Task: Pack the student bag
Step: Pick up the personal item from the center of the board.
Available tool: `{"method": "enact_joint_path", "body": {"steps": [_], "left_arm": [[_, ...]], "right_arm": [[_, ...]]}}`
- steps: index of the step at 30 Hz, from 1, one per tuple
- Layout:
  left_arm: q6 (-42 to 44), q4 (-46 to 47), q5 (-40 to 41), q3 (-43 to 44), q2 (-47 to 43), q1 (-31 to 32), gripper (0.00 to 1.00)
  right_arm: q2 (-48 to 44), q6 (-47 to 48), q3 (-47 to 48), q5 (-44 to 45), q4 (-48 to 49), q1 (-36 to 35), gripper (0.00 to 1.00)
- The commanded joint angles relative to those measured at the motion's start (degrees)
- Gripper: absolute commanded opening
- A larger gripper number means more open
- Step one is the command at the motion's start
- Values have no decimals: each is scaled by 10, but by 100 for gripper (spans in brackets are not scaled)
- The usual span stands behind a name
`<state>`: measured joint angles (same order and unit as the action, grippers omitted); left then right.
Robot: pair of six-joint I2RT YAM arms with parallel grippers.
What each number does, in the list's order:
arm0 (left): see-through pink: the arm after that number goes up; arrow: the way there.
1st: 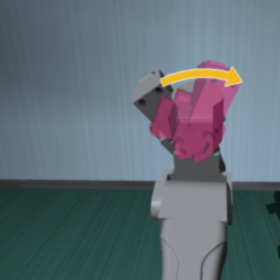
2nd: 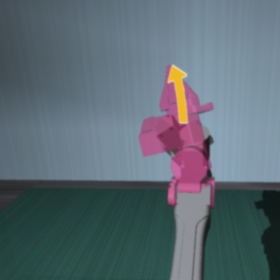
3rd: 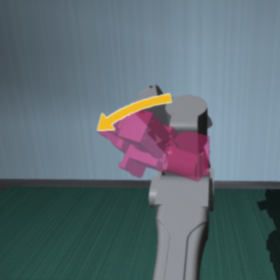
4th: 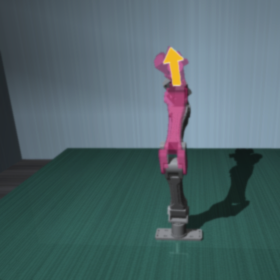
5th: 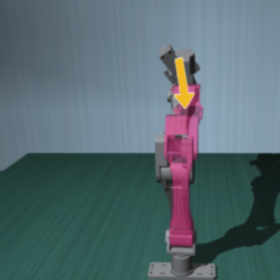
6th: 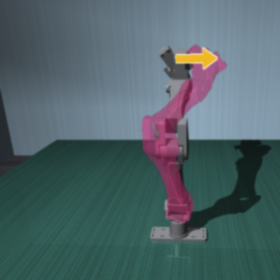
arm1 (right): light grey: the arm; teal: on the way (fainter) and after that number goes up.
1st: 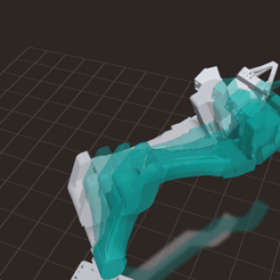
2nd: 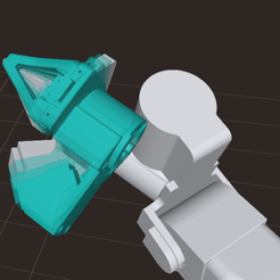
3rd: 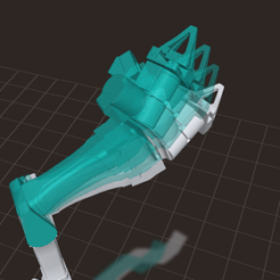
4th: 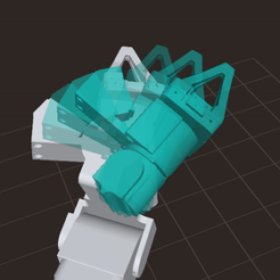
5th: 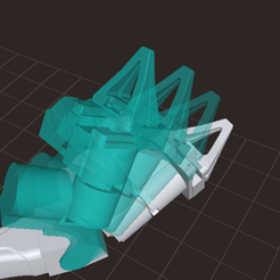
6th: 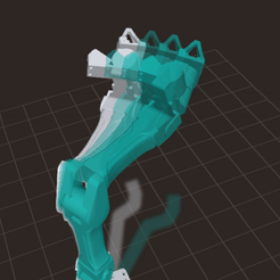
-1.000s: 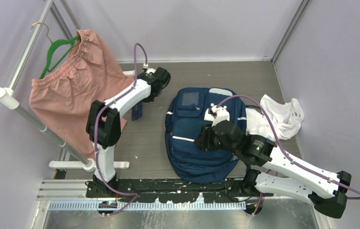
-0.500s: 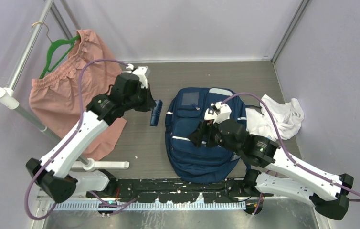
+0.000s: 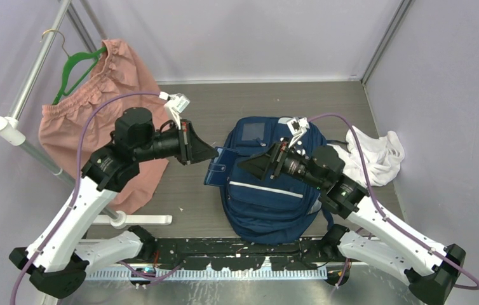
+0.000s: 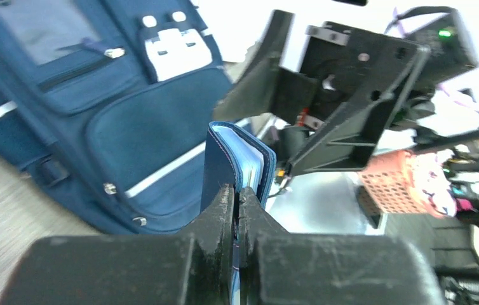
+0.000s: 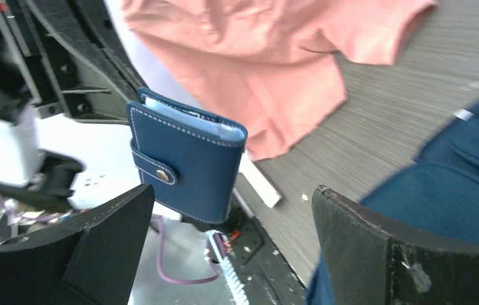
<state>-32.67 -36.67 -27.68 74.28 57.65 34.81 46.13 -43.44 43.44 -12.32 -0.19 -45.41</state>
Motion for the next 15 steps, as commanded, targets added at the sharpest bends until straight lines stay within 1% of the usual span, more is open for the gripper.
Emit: {"method": "enact_joint_path", "body": {"steps": [1, 4, 6, 11, 13, 15], "left_arm": [[-40, 72, -111, 32, -22, -1, 0], [-56, 90, -136, 33, -26, -1, 0], [-70, 109, -151, 30, -32, 0, 0], [-108, 176, -167, 3, -47, 0, 0], [-111, 180, -170, 4, -46, -1, 0], [-111, 178, -174, 6, -45, -1, 0]], "right_arm": [[0, -26, 0, -114, 149, 6, 100], [4, -46, -15, -127, 199, 9, 100], [10, -59, -21, -150, 234, 10, 100], [46, -137, -47, -232, 404, 10, 99], [59, -176, -55, -254, 474, 10, 93], [67, -200, -61, -265, 517, 12, 82]]}}
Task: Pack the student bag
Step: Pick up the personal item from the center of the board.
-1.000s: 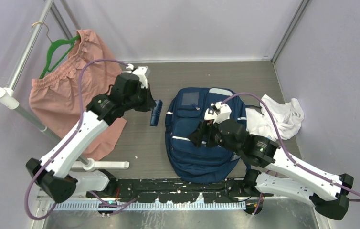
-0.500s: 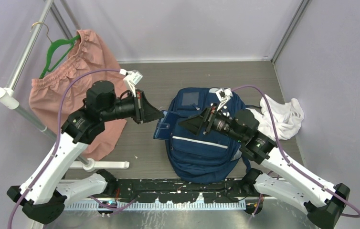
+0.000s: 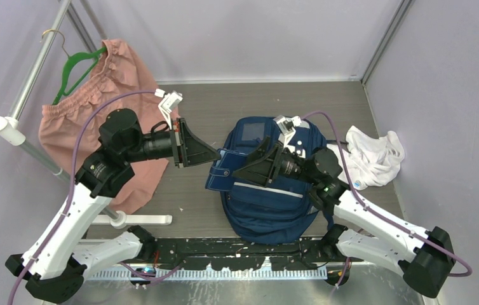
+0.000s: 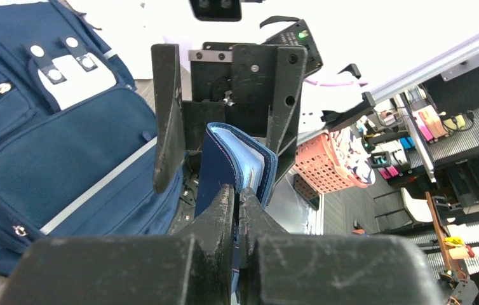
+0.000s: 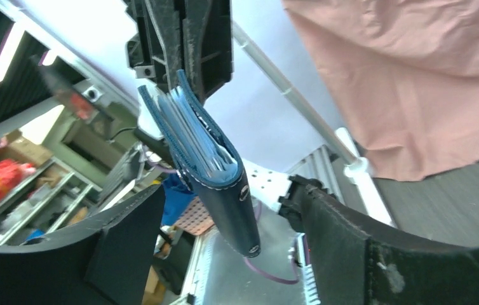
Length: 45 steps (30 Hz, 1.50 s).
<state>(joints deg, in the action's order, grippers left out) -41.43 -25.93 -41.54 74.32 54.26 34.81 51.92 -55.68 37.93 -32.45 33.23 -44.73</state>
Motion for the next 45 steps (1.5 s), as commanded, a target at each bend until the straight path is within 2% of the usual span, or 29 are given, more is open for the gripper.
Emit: {"method": "enact_joint_path", "body": {"steps": [1, 5, 9, 10, 11, 14, 15, 16, 17, 23, 26, 35, 42, 45], "left_arm": [[-23, 71, -36, 7, -10, 0, 0], [-19, 55, -22, 6, -10, -1, 0], [-24, 58, -24, -3, -6, -1, 0], [-24, 57, -23, -4, -4, 0, 4], [-23, 54, -23, -4, -3, 0, 15], [-13, 61, -32, -12, -6, 0, 69], [-13, 68, -43, -20, -11, -1, 83], [-13, 76, -52, -28, -14, 0, 95], [-13, 83, -66, -35, -17, 0, 99], [-51, 159, -118, -76, -21, 0, 99], [-55, 163, -130, -82, -19, 0, 97], [-62, 182, -122, -80, -54, 0, 97], [-81, 207, -113, -75, -80, 0, 95], [-81, 190, -121, -78, -71, -1, 97]], "right_arm": [[11, -86, -9, -67, 203, 7, 76], [17, -131, -31, -64, 287, 14, 52], [39, -176, -33, -62, 339, 15, 20], [43, -181, -32, -62, 341, 14, 10], [46, -184, -31, -62, 339, 15, 6], [45, -173, -33, -50, 310, 18, 1], [40, -159, -33, -44, 288, 19, 1], [32, -148, -36, -35, 267, 21, 1], [23, -135, -38, -27, 248, 22, 1], [-15, -66, -27, -3, 117, 24, 1], [-21, -53, -19, 11, 77, 25, 1], [-31, -38, -24, 28, 43, 29, 1], [-33, -42, -27, 29, 46, 30, 1], [-31, -48, -27, 28, 58, 31, 1]]}}
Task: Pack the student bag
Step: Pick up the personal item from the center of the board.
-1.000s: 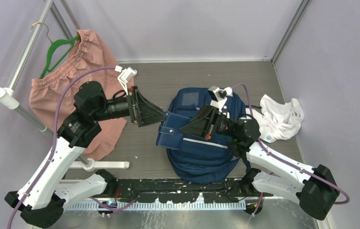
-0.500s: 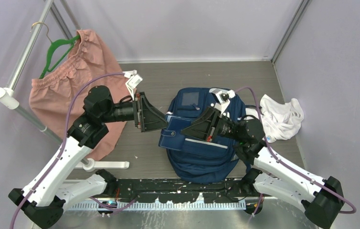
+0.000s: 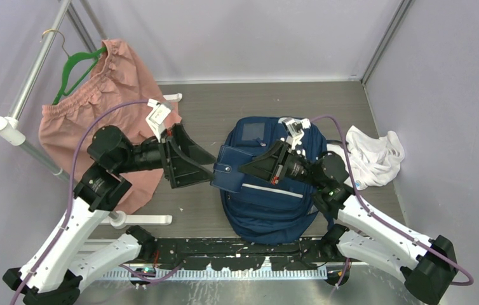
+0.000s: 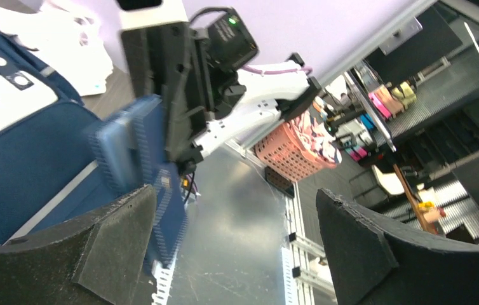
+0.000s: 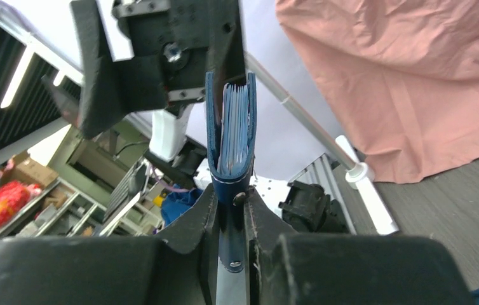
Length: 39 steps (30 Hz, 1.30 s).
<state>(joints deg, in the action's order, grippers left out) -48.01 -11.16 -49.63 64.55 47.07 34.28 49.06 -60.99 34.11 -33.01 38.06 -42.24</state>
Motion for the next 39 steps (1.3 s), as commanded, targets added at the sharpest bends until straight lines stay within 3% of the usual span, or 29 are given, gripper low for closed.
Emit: {"method": "enact_joint_path", "body": {"steps": [1, 14, 21, 24, 27, 33, 39], "left_arm": [[-10, 31, -38, 17, 5, 5, 97], [52, -68, 13, 17, 30, 5, 91], [80, -105, 38, 28, 38, 5, 82], [106, -151, 64, 46, 36, 5, 68], [139, -201, 93, 71, 29, 5, 65], [156, -226, 87, 91, 30, 5, 87], [108, -144, 13, 54, 53, 5, 98]], "right_arm": [[-1, 3, 12, 33, 14, 6, 1], [2, -22, 14, 14, 57, 6, 1], [8, -38, 15, -5, 84, 5, 1], [-1, -25, 18, -3, 61, 6, 1], [-17, -4, 27, -4, 17, 5, 1], [-48, 31, 32, -14, -50, 6, 1], [-31, 17, 36, -38, -25, 5, 1]]}}
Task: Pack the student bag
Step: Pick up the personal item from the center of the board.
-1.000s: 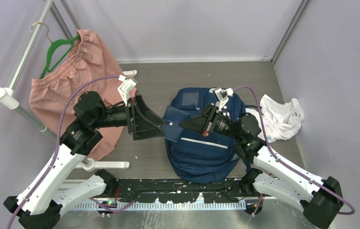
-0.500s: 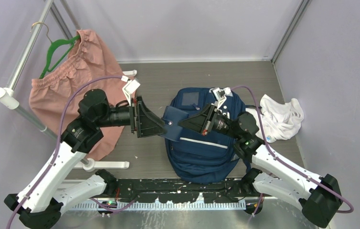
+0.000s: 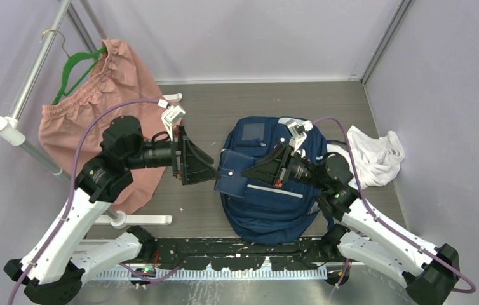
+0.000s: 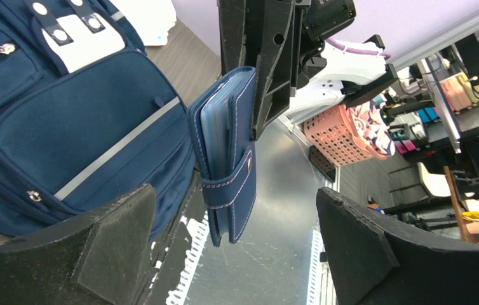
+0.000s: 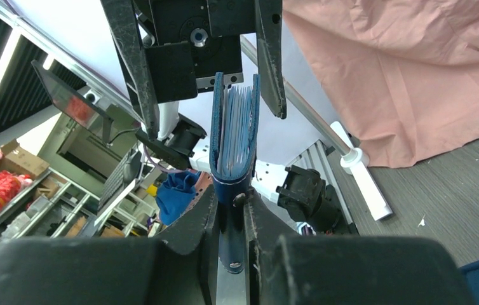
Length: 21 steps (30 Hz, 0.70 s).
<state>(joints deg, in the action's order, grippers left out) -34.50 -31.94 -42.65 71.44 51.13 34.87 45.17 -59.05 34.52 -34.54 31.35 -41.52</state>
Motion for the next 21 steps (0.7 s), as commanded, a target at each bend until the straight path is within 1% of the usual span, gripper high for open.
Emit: {"method": "enact_joint_path", "body": {"steps": [1, 3, 5, 9, 11, 13, 15, 17, 18, 19, 20, 21], "left_arm": [[-42, 86, -64, -25, 18, -1, 98], [-61, 118, -72, -38, 25, -1, 97], [-72, 138, -82, -47, 31, -1, 93], [-93, 168, -92, -65, 36, 0, 80], [-94, 170, -94, -70, 35, 1, 68], [-96, 173, -91, -74, 32, 0, 51], [-95, 173, -86, -74, 27, 1, 28], [-94, 172, -82, -73, 24, 1, 9], [-94, 169, -78, -72, 21, 1, 1], [-90, 162, -68, -67, 18, 1, 0], [-80, 140, -46, -58, 15, 1, 0], [-61, 106, -18, -46, 10, 1, 0]], "right_arm": [[14, -8, 32, -27, 54, -2, 1], [28, -19, 33, -34, 74, -2, 1], [42, -27, 32, -38, 90, -2, 1], [61, -37, 30, -41, 116, -1, 1], [68, -39, 35, -44, 120, -2, 1], [73, -38, 37, -44, 121, -2, 1], [75, -36, 39, -41, 121, -2, 1], [76, -32, 38, -36, 113, -2, 1], [75, -29, 38, -28, 102, -1, 1], [73, -24, 38, -21, 84, -1, 1], [70, -8, 42, -11, 50, -2, 12], [63, 15, 49, 2, -1, -1, 35]]}}
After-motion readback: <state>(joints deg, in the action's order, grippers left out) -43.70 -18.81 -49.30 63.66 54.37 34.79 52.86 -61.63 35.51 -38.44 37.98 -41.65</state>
